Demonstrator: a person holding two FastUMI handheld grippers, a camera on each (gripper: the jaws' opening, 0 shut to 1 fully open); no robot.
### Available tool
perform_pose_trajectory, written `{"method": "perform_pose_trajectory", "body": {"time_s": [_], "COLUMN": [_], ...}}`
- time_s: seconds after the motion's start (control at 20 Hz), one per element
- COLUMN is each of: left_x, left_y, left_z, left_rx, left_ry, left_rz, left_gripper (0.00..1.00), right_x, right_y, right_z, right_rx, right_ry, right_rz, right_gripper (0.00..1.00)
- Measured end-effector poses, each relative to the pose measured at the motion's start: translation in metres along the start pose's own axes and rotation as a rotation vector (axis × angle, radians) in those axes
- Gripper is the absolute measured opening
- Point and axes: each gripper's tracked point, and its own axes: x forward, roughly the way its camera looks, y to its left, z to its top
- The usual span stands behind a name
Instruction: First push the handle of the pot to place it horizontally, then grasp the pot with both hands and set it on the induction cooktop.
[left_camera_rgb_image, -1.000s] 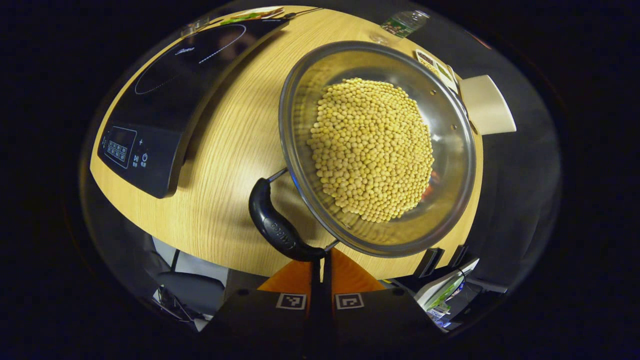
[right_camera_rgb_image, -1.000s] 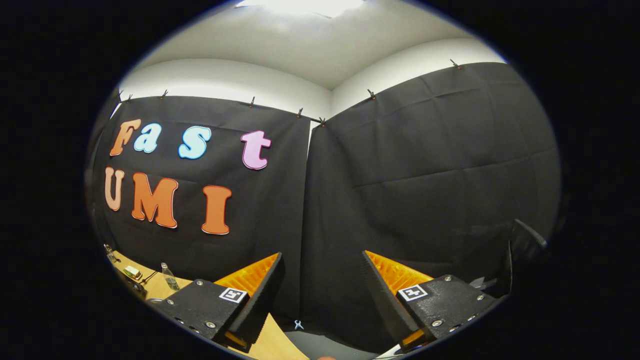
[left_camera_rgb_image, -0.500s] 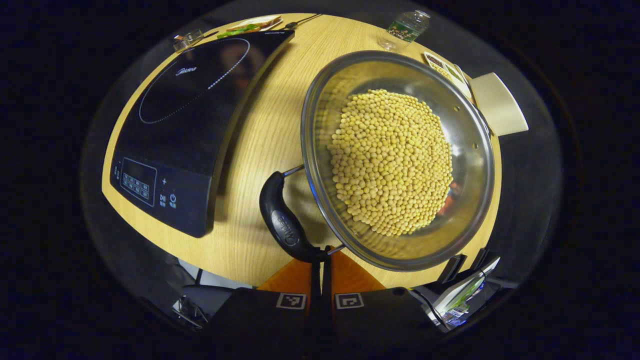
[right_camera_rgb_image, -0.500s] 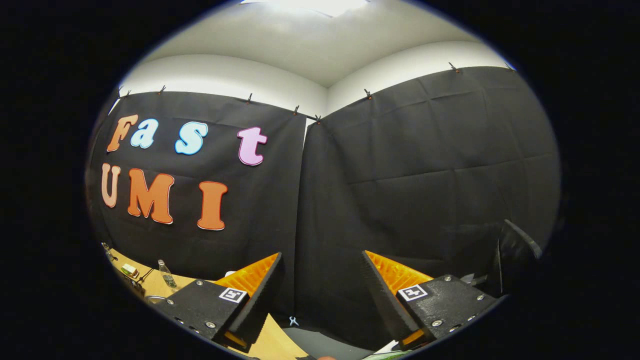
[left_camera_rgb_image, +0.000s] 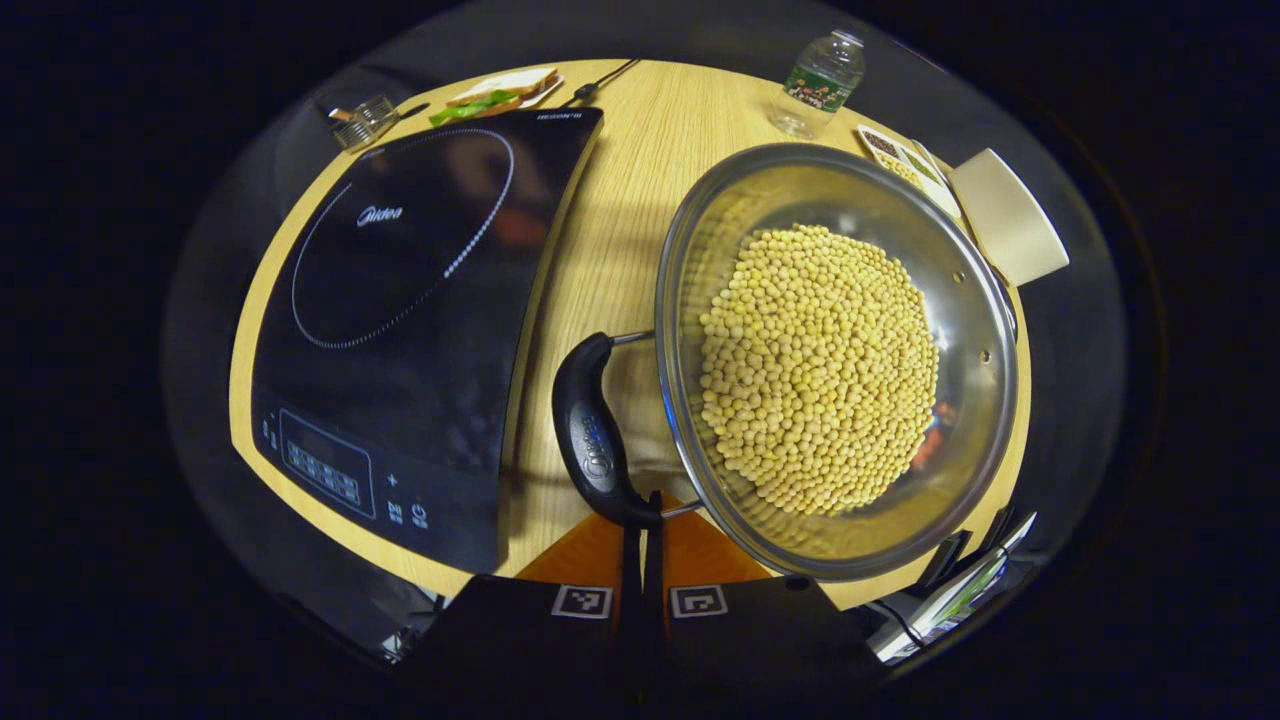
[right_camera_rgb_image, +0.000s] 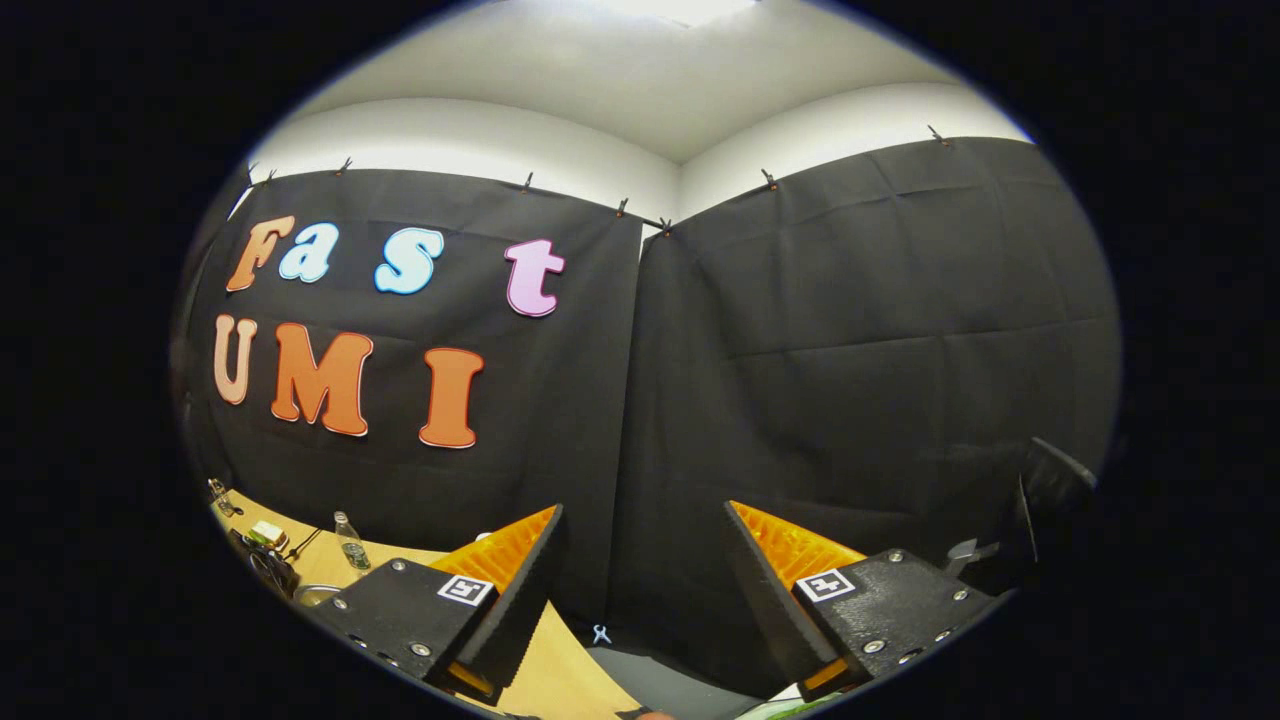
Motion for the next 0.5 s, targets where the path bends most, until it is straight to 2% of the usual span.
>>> {"method": "perform_pose_trajectory", "body": {"time_s": [0.3,0.45,0.5], "left_x": [-0.027,-0.038,-0.042], "left_y": [0.026,0.033,0.035], "left_z": [0.057,0.08,0.09], "left_rx": [0.135,0.167,0.178], "left_ry": [-0.068,-0.096,-0.109], "left_rz": [-0.038,-0.041,-0.042], "left_gripper": [0.08,0.08,0.08], "right_x": [0.011,0.015,0.016], "right_y": [0.051,0.078,0.086], "right_z": [-0.021,-0.032,-0.035], "right_rx": [0.008,0.006,0.006], "right_ry": [0.059,0.09,0.101], "right_rz": [0.083,0.127,0.139], "right_gripper": [0.94,0.95,0.92]}}
